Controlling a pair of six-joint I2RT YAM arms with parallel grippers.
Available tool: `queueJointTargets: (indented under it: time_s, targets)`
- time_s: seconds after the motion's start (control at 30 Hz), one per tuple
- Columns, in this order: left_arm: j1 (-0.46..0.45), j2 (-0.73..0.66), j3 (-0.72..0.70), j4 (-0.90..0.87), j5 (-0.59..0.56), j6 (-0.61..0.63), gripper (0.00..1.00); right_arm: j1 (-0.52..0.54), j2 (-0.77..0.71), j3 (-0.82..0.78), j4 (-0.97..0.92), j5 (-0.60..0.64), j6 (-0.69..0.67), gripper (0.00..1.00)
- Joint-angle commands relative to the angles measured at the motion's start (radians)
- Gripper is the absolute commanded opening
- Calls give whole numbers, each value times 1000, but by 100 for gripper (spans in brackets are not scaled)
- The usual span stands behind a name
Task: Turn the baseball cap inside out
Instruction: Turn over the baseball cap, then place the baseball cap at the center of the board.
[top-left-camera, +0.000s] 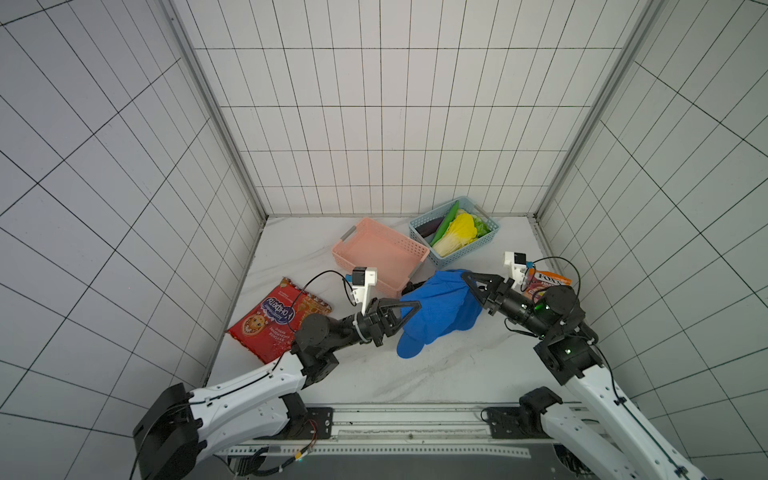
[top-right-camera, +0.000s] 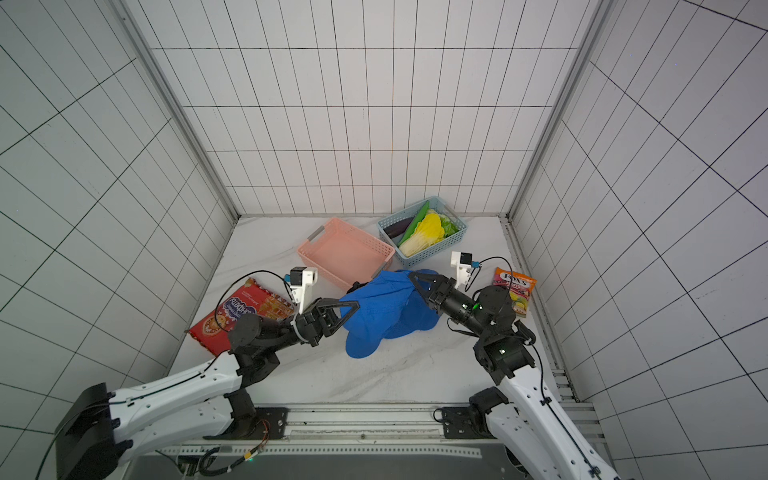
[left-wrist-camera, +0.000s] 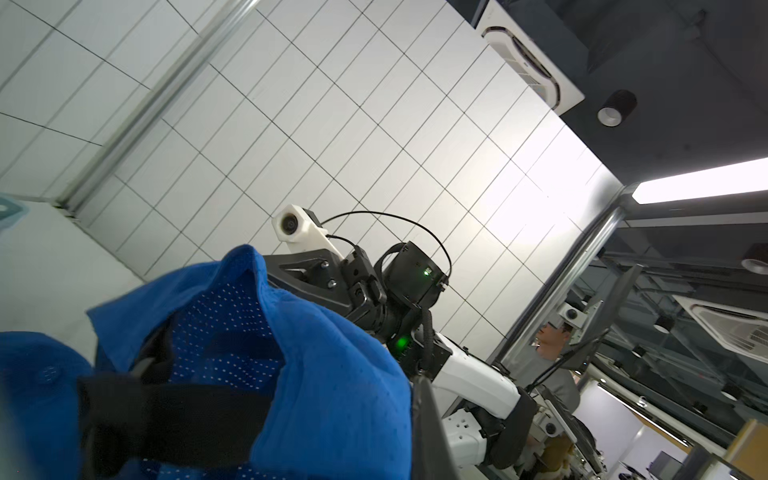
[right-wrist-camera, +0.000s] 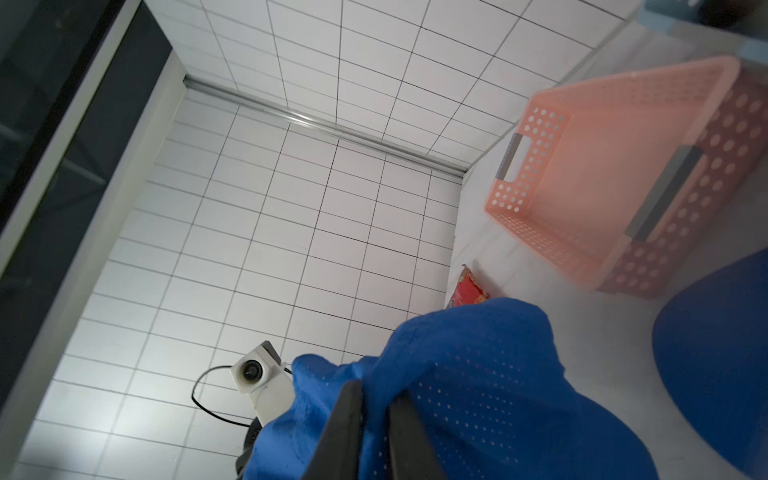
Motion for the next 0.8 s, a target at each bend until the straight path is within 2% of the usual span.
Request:
queueJointTargets:
  time_s: [0.0, 0.07, 0.13, 0.2, 0.3, 0.4, 0.53, 0.77]
  targets:
    - [51, -61, 77, -272, 15, 64, 0, -19, -61, 6, -90, 34, -157, 44]
    - [82, -80, 100, -366, 54, 67, 0, -20, -94, 29, -181, 39, -255, 61]
    - [108, -91, 127, -452, 107, 71, 0, -21, -126, 55, -270, 40, -390, 74]
    - [130, -102, 160, -560, 169, 89, 0, -20, -160, 77, -366, 23, -591, 81]
    - [143, -105, 228, -706, 235, 138, 0, -17, -203, 95, -453, -23, -847, 83]
    - [145, -85, 305, -841, 312, 184, 0, -9, -221, 100, -471, -62, -1025, 84]
    - [145, -41, 375, -934, 399, 227, 0, 32, -181, 114, -415, -114, -1121, 84]
    - [144, 39, 434, -928, 453, 232, 0, 253, -33, 212, -479, -50, -1269, 86]
